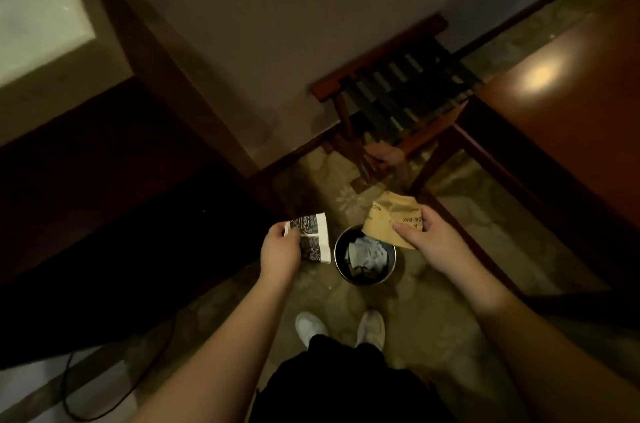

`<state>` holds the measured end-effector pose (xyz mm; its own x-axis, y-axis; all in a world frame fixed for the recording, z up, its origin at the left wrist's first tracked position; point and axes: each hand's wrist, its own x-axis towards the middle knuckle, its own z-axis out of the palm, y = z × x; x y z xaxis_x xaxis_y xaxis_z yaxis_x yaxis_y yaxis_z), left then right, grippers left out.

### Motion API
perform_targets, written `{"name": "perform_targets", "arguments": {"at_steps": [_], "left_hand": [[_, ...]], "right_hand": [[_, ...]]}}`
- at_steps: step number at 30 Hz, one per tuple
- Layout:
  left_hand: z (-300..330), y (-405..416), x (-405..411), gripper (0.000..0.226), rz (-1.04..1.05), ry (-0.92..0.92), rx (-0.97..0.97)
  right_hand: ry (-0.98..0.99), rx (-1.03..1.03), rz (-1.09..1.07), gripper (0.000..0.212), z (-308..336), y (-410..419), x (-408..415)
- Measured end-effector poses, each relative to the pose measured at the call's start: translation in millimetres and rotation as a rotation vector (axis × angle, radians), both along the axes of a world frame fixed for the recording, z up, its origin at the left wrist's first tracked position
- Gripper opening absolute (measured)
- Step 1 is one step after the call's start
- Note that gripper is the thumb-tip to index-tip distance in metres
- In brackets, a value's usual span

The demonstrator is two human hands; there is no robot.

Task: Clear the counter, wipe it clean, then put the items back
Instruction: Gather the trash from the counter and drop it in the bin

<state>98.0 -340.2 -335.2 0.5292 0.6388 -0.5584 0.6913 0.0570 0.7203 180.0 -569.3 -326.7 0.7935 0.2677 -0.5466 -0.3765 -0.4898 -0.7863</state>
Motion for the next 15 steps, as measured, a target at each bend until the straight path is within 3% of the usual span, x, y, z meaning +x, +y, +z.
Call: {"name": "perform_targets", "arguments": {"at_steps": [4, 7, 11, 15], "left_hand": [[-59.1, -11.5, 8.6, 0.015, -0.054, 0.137, -0.054], [-111.9, -20.6, 14.9, 0.024, -0.051, 0.236, -0.123], [-185.3, -32.9, 23.5, 0.030, -0.077, 0.332, -0.178], [-258.7, -43.2, 31.0, 0.031, -0.119, 0.407, -0.195]], "right_hand": [[0.164, -0.107, -0.073, 0.042, -69.8, -18.2, -10.8], [0.280, -0.179, -0.125, 0.045, -127.1, -26.4, -19.6], [0.343, -0.239, -0.058, 0.035, -201.1, -27.2, -23.1], [0.384, -0.360, -0.024, 0.049, -269.9, -15.8, -14.9]]}}
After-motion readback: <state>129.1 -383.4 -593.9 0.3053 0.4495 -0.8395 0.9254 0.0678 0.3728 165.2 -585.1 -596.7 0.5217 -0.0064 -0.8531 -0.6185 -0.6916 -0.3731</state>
